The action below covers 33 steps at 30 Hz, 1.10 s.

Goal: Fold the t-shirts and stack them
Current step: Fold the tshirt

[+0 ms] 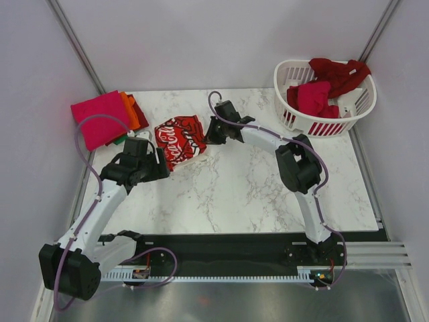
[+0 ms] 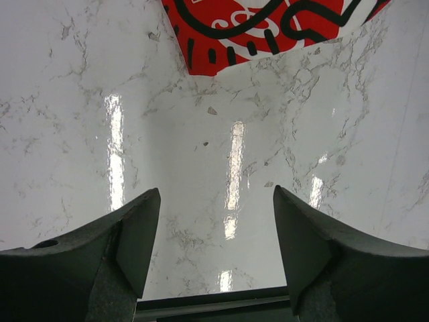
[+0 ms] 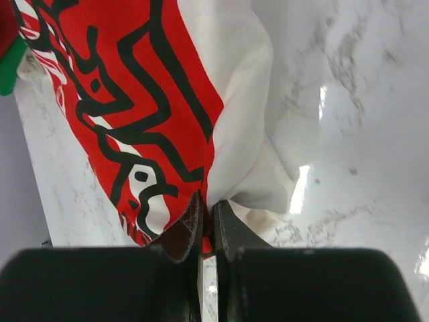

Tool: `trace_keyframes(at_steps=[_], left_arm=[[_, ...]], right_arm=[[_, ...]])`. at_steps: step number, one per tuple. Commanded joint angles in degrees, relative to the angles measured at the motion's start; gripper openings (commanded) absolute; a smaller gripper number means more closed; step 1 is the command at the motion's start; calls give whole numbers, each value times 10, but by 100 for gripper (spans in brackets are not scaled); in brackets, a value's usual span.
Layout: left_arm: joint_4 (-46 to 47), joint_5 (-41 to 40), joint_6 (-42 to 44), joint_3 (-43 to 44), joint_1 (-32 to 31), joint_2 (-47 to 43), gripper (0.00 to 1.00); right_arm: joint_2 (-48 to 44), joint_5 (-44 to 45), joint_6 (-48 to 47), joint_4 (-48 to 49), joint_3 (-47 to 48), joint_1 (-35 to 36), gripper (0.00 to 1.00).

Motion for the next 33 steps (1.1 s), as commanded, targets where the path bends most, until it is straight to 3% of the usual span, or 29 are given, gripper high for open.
trace_keyframes(at_steps=[1,6,9,10,13,17,21,22,25,29,30,33], left_arm=[[20,-21,-2,-1,-8,-10,75],[20,-24,-3,-1,-17,-6,75],[20,-27,-3,-1,-18,-3,75],[20,-28,-2,-1,-19,-2,75],[20,-30,-2,-1,-20,0,75],[20,-33,-2,-1,-22,2,75],[20,-32,-1,2,-25,8,75],[20,-35,-1,3,-25,9,75],[20,-39,-1,2,-26,7,75],[19,-43,-2,2,-26,7,75],[20,-43,-2,2,-27,6,75],[19,-43,-4,0,-26,5,75]], right_arm=[[-80,19,33,-11,-48,2,0],[-105,26,39,4,-118,0,1],[-81,0,26,2,-112,-6,36],[-77,-1,23,-2,-110,-6,62],[-78,36,-1,-25,-120,-7,78],[-137,129,-39,-44,-147,4,79],[-171,132,-76,-56,-115,23,75],[-173,121,-87,-54,-105,33,67],[-167,34,-99,-25,-65,53,56],[-109,-115,-35,81,-37,62,49],[-94,-139,-20,139,-32,62,48],[-20,-188,14,175,-7,46,42]])
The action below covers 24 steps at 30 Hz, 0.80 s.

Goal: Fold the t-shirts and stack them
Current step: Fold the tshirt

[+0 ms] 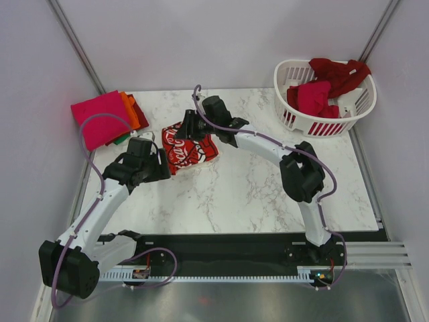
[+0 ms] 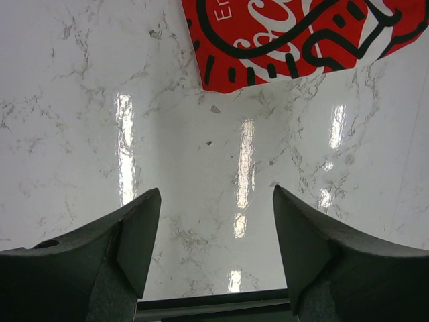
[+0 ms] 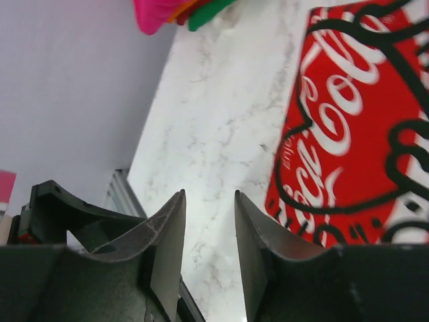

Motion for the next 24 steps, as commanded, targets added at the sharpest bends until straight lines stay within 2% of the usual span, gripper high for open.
trace_keyframes(at_steps=[1,6,8,12,16,20,22,23,24], left_arm=[[17,-17,-6,0,-2,-4,75],[18,-20,-7,-1,-5,-5,75],[18,-23,-7,7,-5,11,75],[19,-28,-6,55,-6,57,75],[22,-23,8,178,-7,139,75],[23,-13,3,295,-11,291,74],[22,-10,-5,333,-27,330,73],[23,-16,-9,362,-33,342,72],[23,-17,-18,370,-39,356,71]], right_arm=[[91,-114,60,106,20,-27,41],[158,-191,139,319,-109,-85,31],[183,-222,147,349,-132,-100,30],[176,-226,119,348,-210,-101,29],[125,-190,60,286,-296,-103,31],[26,-143,-29,174,-362,-102,35],[-13,-127,-65,122,-354,-101,43],[-53,-118,-97,59,-329,-102,46],[-73,-107,-116,28,-312,-101,56]])
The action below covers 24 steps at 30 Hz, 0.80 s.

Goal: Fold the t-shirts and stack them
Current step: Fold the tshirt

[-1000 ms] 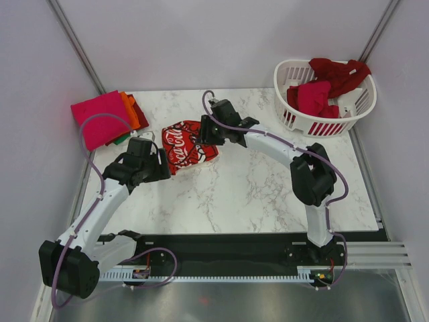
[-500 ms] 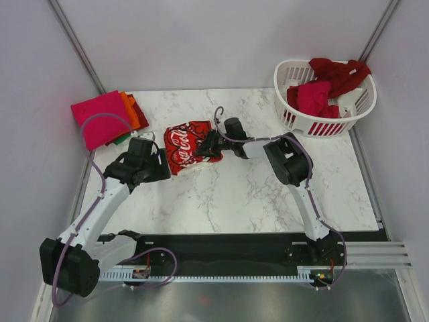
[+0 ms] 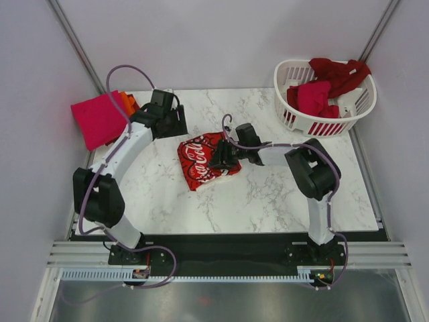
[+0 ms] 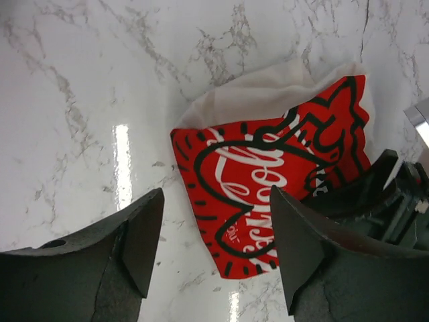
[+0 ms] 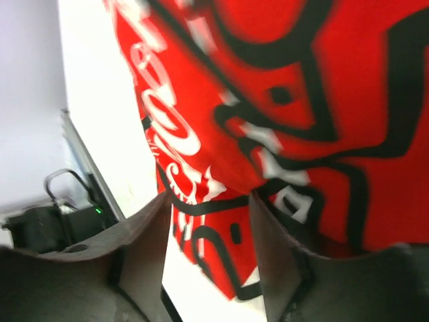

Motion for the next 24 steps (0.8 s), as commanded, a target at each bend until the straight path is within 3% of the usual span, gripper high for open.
trace_keyframes(at_steps=[1,2,6,12,14,19,24], left_arm=[[2,-14,-24,49,-31,34,71],[5,-17,-29,53,-34,38,70],[9,-16,-58,36,-41,36,64],[32,-18,-83,-36,-57,-8,59],[49,-15,-82,-54,-56,-7,59],[129,4,-77,-89,-54,40,57],[150,-11,-111,-101,-25,142,54]], right_arm=[[-81,65,-134,-206,41,2,60],[-111,83,-148,-241,74,-2,65],[-117,49,-134,-248,153,-30,69],[61,-113,-41,-167,286,-62,56],[129,-128,-26,-156,327,-64,51],[224,-121,-24,-150,371,-82,47],[245,-96,-38,-144,334,-121,47]])
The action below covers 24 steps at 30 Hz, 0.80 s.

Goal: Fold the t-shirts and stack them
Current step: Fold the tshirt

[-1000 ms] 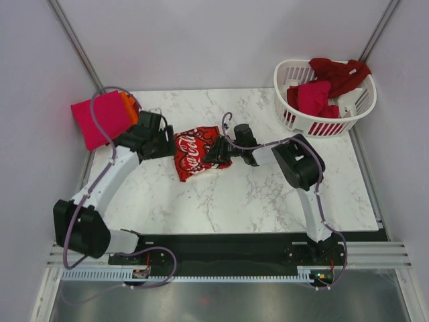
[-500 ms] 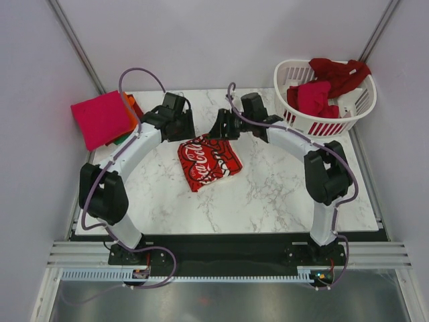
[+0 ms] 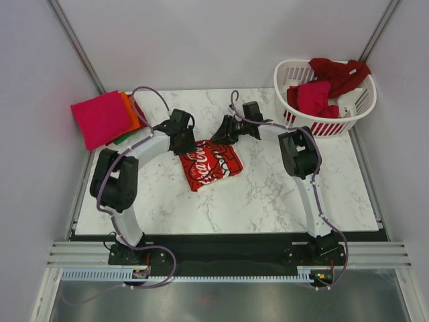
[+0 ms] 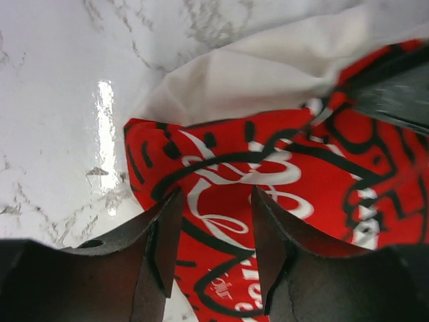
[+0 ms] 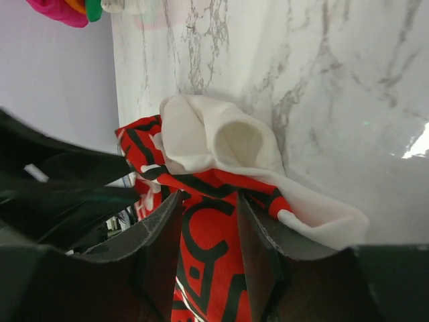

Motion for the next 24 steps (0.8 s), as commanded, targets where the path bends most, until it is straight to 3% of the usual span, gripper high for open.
trace_keyframes(at_steps=[1,6,9,13,19,24], left_arm=[[30,8,-51,-17,49,55,52],[-13,50,-65,-3,82,79,54],[-83,74,-68,41,89,148,55],[-91,65,-90,2,81,138,54],[-80,76,-170,-99,-1,26,56],[-82,113,-234,-108,-83,-103,64]], right_arm=[[21,47,-30,-13,-23,-30,47],[35,42,-27,-9,-24,-44,50],[39,39,-23,-8,-13,-46,53],[40,67,-28,-29,17,-51,54],[22,119,-70,-134,130,-50,69],[-73,115,-102,-164,125,-44,73]])
